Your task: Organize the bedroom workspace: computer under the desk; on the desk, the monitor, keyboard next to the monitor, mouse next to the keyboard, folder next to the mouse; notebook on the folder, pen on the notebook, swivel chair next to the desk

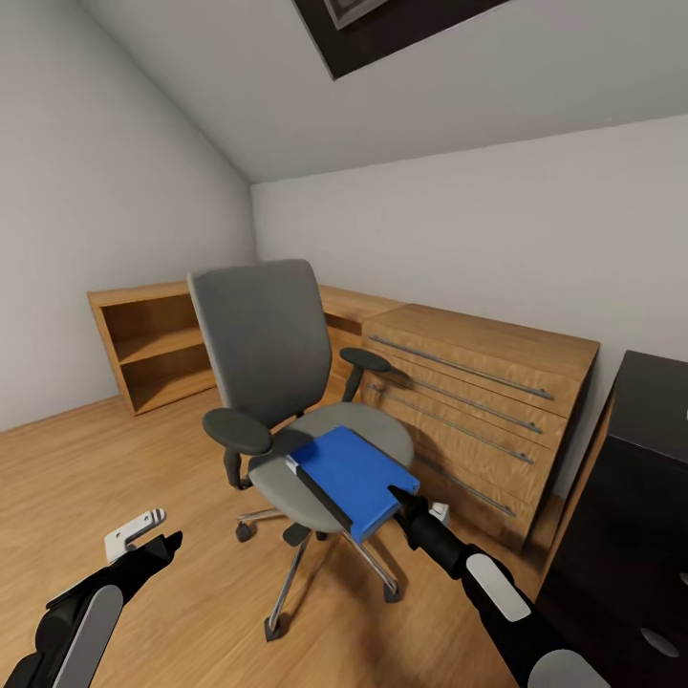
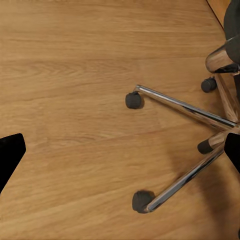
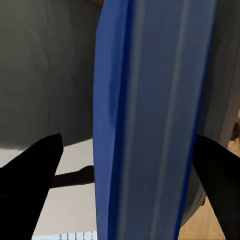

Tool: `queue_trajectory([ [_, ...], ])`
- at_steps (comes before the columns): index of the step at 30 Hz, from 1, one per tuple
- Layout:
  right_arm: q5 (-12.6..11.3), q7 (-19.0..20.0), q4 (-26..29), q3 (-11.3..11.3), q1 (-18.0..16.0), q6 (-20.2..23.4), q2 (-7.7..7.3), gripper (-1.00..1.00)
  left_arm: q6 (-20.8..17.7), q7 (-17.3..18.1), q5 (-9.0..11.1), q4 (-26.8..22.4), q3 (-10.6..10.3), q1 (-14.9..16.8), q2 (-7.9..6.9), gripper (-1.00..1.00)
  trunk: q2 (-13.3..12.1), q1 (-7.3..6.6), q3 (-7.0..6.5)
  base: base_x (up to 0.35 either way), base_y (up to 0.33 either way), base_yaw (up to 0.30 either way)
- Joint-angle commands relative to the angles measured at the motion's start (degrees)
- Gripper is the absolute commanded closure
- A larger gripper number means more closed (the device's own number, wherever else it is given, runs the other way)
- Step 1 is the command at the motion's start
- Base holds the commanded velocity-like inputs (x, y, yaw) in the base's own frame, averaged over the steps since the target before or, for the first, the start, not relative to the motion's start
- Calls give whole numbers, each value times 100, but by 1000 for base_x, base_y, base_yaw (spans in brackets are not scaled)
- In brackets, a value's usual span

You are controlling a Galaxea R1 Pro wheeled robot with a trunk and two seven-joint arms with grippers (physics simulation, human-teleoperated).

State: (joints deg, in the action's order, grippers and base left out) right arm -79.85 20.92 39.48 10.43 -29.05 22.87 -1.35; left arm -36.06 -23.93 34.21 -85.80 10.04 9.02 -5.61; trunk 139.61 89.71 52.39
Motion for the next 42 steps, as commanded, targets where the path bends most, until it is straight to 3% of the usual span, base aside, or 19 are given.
queue_trajectory([
  [1,-39,9,-2,20,-4,7,-6,100,-15,-50,60,-7,-2,3,-1,-100,3,-1,6,0,0,0],
  [11,-39,9,-2,20,-4,7,-6,100,-15,-51,56,-7,-2,3,-1,-100,3,-1,6,0,0,0],
  [17,-33,9,0,20,-4,4,-7,100,-15,-51,63,-1,-2,3,-1,-100,-238,-133,-102,0,0,0],
  [28,-24,16,225,-12,-4,-6,-57,100,28,-45,59,528,-36,3,11,-100,-679,-375,-299,0,0,0],
  [34,-16,18,477,-20,-4,-17,-157,100,70,-39,46,1524,-37,3,15,-100,-920,-506,-407,0,0,0],
  [37,7,-1,967,-3,0,-39,-238,100,97,-47,-12,2237,-62,3,16,-100,-1040,-572,-461,0,0,0],
  [42,13,0,1280,2,12,-92,-433,100,928,-50,-142,3167,-589,3,9,-100,-1241,-682,-551,0,0,0],
])
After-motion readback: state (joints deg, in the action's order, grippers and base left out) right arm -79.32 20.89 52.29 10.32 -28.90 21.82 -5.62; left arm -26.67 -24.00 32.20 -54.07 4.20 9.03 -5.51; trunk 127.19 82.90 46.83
